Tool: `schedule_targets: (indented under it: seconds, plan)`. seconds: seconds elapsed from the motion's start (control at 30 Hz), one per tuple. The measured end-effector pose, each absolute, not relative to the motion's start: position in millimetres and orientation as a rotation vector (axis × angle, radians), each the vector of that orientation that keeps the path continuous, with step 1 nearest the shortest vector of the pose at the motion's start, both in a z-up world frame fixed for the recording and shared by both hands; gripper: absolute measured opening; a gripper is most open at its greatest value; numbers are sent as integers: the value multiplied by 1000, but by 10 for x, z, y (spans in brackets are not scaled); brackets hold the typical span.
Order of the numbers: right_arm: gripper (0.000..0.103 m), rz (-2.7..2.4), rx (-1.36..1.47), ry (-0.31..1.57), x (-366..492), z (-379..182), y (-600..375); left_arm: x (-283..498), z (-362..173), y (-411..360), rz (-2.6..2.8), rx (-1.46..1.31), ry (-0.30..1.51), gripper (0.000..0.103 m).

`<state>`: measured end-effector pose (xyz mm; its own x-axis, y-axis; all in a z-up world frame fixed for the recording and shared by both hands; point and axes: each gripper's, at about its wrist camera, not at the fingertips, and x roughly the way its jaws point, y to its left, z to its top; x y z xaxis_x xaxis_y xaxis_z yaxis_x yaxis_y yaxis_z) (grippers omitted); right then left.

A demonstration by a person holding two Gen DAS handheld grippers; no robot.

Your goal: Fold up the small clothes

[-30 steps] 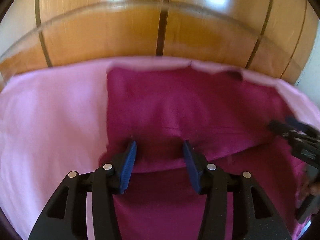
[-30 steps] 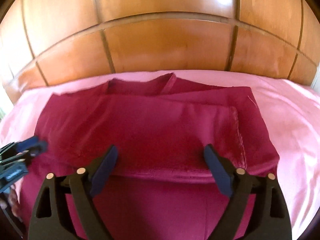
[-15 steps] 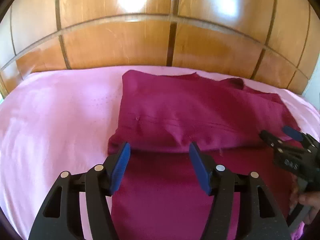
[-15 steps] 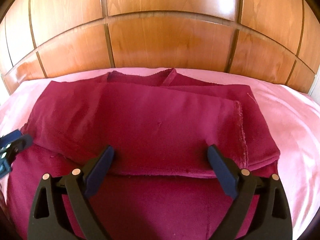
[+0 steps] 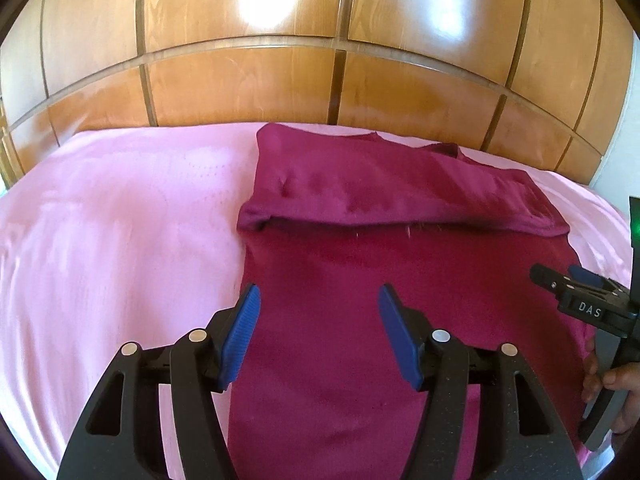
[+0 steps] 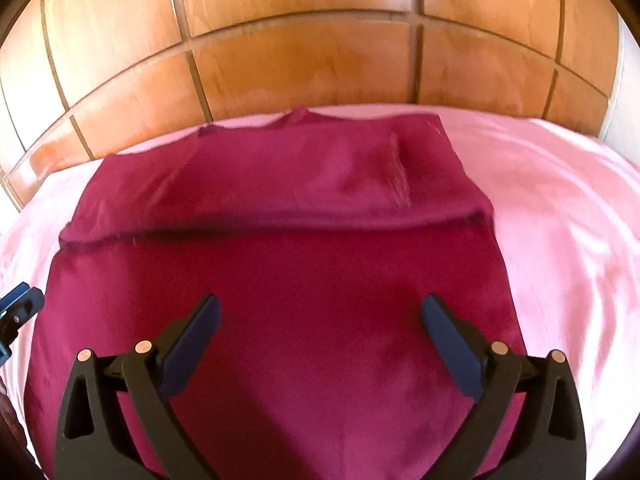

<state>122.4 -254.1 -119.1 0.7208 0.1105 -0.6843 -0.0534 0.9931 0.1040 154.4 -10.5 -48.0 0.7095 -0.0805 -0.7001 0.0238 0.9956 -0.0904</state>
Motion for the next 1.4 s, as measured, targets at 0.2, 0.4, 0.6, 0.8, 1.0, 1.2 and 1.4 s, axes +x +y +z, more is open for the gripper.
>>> schedule_targets:
  seconds: [0.2, 0.4, 0.6, 0.8, 1.0, 1.2, 1.4]
  plan:
    - [100, 96, 72, 766, 978, -1243, -2616, 1370, -561, -77, -55, -78, 804, 60]
    - [100, 101, 74, 772, 830, -1221, -2669, 1227, -668, -35, -49, -71, 834, 60]
    - [100, 87, 114, 761, 603, -1149, -2855, 1055, -787, 29, -48, -69, 867, 60]
    - [100, 40, 138, 763, 455, -1156, -3062, 932, -819, 64, -55, -65, 869, 60]
    - [100, 26, 181, 808, 323, -1251, -3274, 847, -821, 103, -64, -74, 883, 60]
    - [90, 76, 212, 858, 45, -1328, -3406, 656, -813, 192, -103, -45, 917, 60]
    - [69, 159, 188, 943, -297, -1335, -3408, 356, -819, 341, -245, -51, 991, 60]
